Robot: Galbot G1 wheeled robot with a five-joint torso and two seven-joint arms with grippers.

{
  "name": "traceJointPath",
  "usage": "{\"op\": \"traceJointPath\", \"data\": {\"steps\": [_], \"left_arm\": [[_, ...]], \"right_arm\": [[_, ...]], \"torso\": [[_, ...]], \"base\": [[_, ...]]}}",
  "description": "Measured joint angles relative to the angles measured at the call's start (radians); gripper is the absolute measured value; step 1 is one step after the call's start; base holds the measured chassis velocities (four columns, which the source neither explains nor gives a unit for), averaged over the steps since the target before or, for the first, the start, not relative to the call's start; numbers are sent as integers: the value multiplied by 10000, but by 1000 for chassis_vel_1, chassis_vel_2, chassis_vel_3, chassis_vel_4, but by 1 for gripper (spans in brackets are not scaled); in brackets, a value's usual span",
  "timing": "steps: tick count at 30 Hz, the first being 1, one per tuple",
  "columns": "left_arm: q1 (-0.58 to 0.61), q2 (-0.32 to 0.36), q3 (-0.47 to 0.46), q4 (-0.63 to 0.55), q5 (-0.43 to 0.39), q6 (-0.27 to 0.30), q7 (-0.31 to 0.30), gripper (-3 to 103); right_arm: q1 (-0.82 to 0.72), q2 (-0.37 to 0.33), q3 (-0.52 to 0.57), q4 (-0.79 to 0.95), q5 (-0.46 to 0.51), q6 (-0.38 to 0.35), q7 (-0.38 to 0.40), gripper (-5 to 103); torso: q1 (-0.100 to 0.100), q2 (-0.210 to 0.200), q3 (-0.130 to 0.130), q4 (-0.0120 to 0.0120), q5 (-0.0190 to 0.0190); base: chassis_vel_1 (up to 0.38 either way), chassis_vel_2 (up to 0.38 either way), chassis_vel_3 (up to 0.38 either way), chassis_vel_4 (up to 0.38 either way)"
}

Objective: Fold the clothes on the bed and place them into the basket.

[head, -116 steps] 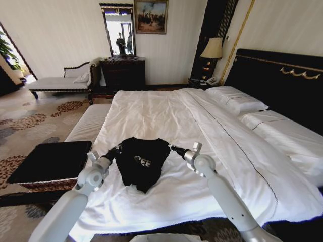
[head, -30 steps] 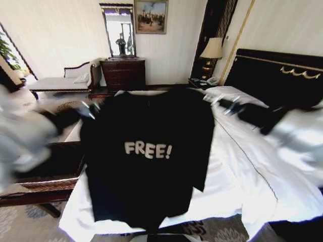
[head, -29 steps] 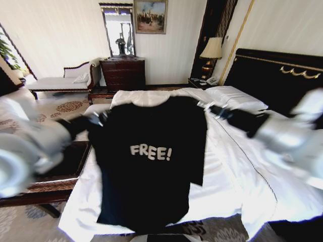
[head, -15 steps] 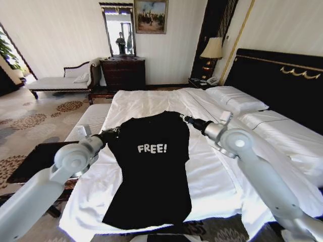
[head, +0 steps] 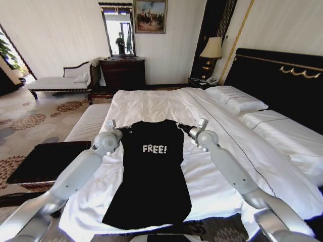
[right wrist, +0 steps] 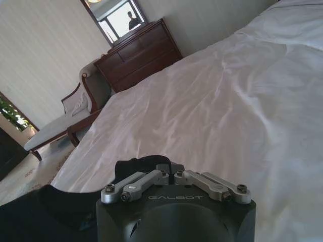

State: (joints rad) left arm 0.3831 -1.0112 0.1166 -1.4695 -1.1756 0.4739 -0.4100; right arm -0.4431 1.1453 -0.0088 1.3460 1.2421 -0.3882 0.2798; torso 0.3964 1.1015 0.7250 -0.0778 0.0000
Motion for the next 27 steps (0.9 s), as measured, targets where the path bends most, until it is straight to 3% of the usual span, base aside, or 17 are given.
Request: {"op": "traceJointPath", "data": {"steps": [2,9,12,27], "left_arm": [[-386,-428,143,1047,245,-22,215,0],[-1029,-1143,446,2978,910,-133,632,0],[-1719,-1957,604,4518,1402,-290,855,0],[-2968,-3471,802,7684,2134,-615,1358,0]], "right_arm": [[403,628,-144,-1036,-430,217,-147,1],[1320,1359,-494,-3050,-1185,659,-481,1],[2027,1779,-535,-4537,-1725,1008,-732,1],[3150,2846,-595,-7454,-2827,1610,-1148,1]], "torso": [[0,0,0,3,2],[-1,0,-1,3,0],[-1,1,-2,-3,-1],[-3,2,-3,-1,1]], "base": [[0,0,0,0],[0,0,0,0],[0,0,0,0],[0,0,0,0]]}}
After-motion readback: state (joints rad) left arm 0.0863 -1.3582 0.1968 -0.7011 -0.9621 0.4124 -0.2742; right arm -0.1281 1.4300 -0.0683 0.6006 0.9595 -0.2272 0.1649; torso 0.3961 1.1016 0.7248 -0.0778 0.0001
